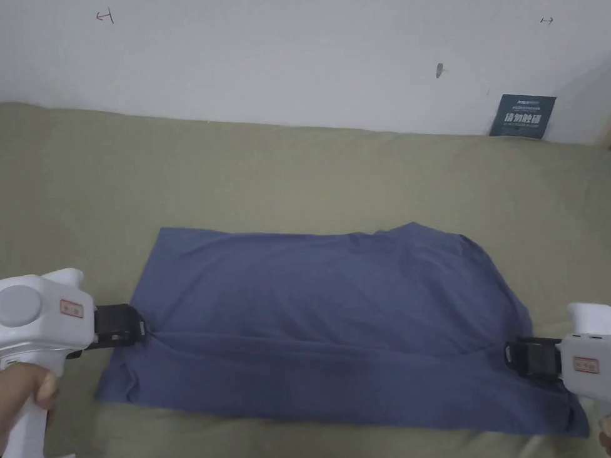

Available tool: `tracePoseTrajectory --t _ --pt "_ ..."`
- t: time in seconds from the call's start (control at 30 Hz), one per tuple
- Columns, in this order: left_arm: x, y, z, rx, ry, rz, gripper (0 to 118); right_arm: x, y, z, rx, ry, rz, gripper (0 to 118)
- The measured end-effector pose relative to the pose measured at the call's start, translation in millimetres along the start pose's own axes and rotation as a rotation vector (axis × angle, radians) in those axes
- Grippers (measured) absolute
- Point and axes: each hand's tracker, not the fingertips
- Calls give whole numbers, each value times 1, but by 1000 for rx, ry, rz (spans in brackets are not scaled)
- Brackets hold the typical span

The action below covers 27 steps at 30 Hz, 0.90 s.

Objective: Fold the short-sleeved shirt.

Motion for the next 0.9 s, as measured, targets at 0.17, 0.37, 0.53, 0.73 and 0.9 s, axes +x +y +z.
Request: tracePoseTrajectory --t 0.17,0.37,0.53,0.73,0.9 --pt "11 -23 50 127 34 -163 94 2 -16 51 97 -13 -13 96" --pt "21 -81 79 155 8 -268 22 -8 -54 88 19 5 29 55" --pt "12 -123 72 100 -18 -249 0 -17 -86 95 -46 -7 19 7" --pt "-11 -126 56 80 -35 -191 0 -16 -99 95 -64 22 -13 7" --pt "-7 -99 47 120 -35 -149 32 -14 -90 97 -33 21 2 7"
